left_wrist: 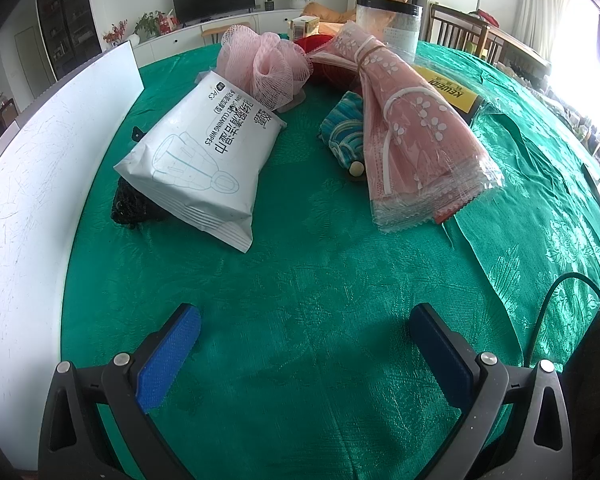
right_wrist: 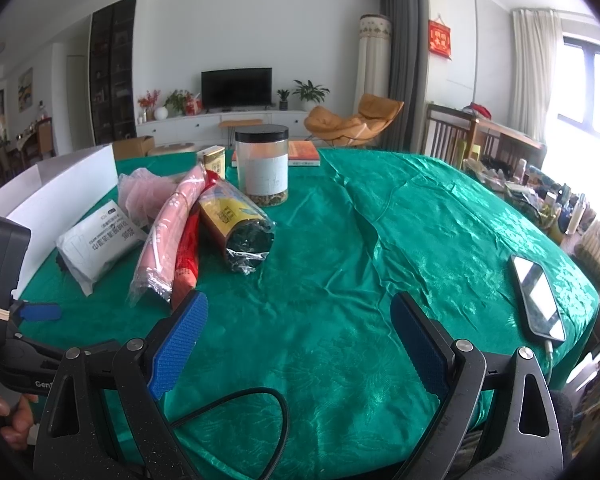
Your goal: Organize soft objects
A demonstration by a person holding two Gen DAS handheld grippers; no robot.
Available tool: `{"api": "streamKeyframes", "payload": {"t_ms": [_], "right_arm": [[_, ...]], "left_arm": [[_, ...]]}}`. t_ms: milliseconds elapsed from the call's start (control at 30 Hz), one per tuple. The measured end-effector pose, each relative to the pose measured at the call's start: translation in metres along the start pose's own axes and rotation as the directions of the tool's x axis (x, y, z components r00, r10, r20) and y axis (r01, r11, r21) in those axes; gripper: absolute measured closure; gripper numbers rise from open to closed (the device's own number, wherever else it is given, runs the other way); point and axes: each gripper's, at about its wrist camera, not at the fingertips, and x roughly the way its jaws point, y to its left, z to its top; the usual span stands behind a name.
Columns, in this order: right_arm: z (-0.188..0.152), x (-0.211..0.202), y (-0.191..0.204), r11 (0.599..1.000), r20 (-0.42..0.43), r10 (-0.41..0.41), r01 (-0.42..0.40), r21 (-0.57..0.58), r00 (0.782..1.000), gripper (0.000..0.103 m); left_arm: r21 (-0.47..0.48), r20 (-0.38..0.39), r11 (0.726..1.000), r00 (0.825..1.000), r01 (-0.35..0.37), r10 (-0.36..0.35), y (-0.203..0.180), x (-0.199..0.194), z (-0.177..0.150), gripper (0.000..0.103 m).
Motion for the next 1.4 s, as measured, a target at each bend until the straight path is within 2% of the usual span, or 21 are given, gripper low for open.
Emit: {"api": "streamKeyframes", "payload": {"t_ms": [467, 767, 900, 967, 1167, 1267, 1333, 1400], "right_arm": [[0.001, 0.000, 0.000, 1.000, -0.001, 0.000, 0.000, -0.001, 1.000, 0.009], [-0.001, 0.001, 0.000, 1.000, -0.010, 0.007, -0.007, 0.028, 1.000, 0.009], [-0.006, 0.000, 0.001, 0.999, -0.035, 0.025, -0.023, 0.047, 0.999, 0.009], [-0.008, 0.003, 0.003, 0.997, -0.064, 0.061, -0.058, 0.055, 0.996, 0.009], [0.007, 0.015, -0.004, 0.976, -0.115, 0.193, -0.178, 0.128, 0.974, 0.009], [0.033, 0.043, -0.012, 0.972, -0.154, 0.202, -0.179, 0.155, 0.967, 0.009], [0.054, 0.077, -0.012, 0.972, -0.231, 0.219, -0.190, 0.139, 0.948, 0.009], [0.071, 0.104, -0.001, 0.965, -0.312, 0.262, -0.239, 0.110, 0.913, 0.009]], "left_arm": [[0.010, -0.005, 1.000, 1.000, 0.006, -0.005, 0.000, -0.002, -0.002, 0.000], [0.043, -0.045, 0.999, 0.998, 0.033, -0.031, 0.008, -0.005, -0.002, 0.000], [-0.003, -0.014, 0.995, 0.995, 0.101, -0.101, 0.028, -0.020, -0.013, 0.000], [-0.025, 0.004, 0.993, 0.993, 0.115, -0.115, 0.040, -0.029, -0.017, 0.000], [-0.029, 0.080, 0.996, 0.993, 0.086, -0.084, 0.063, -0.055, -0.021, 0.000], [-0.025, 0.092, 0.996, 0.993, 0.081, -0.079, 0.067, -0.063, -0.018, 0.000], [-0.021, 0.090, 0.996, 0.993, 0.082, -0.080, 0.069, -0.065, -0.014, 0.000], [-0.020, 0.080, 0.996, 0.994, 0.082, -0.080, 0.069, -0.065, -0.009, 0.000]]}}
